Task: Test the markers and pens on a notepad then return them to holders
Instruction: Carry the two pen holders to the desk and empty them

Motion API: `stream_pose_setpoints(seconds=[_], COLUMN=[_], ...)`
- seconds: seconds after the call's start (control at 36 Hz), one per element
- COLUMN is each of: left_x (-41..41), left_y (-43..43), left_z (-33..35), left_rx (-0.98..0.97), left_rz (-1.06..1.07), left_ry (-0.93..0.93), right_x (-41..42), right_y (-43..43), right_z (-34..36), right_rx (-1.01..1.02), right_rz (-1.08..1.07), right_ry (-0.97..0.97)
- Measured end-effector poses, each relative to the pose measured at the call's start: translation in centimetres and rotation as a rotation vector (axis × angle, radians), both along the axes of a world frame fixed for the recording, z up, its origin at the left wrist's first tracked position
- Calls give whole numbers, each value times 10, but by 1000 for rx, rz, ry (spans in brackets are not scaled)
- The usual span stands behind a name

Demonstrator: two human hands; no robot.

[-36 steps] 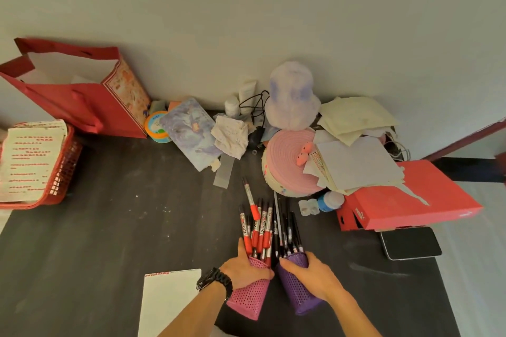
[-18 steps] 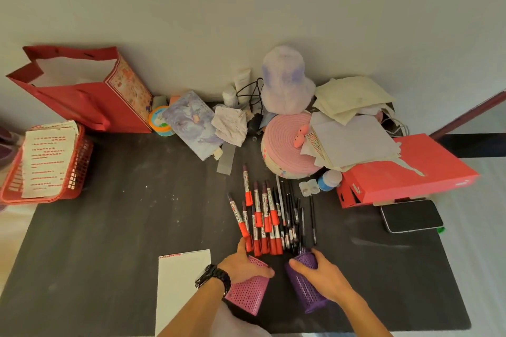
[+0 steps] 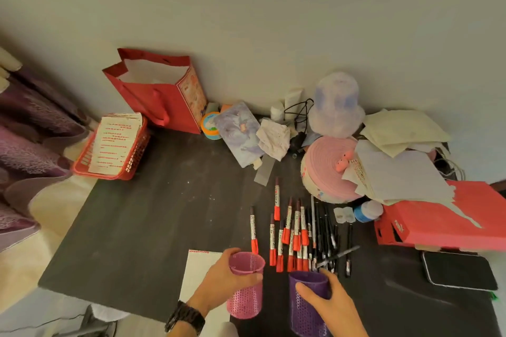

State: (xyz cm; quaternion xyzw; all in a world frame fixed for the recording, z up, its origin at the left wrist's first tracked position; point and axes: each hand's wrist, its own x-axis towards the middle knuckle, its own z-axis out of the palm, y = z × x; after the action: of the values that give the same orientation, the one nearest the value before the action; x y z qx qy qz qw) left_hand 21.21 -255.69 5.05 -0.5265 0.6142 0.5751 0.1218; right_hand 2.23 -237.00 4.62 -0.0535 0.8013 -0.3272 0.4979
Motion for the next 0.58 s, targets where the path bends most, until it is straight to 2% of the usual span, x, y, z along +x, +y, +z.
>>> stream_pose_setpoints(seconds=[0.17, 0.36, 0.58], left_x=[41, 96, 147], left_y=[-15, -34, -91], left_z=[12, 20, 6], left_rx=[-120, -312, -350], left_rz=[235, 531, 621], left_ry=[114, 250, 270], right_x=[14, 52, 107], right_y=[-31, -101, -199], right_z=[12, 9, -8], right_rx=[-123, -289, -420], right_rz=[102, 312, 400], right_ry=[-66, 13, 126])
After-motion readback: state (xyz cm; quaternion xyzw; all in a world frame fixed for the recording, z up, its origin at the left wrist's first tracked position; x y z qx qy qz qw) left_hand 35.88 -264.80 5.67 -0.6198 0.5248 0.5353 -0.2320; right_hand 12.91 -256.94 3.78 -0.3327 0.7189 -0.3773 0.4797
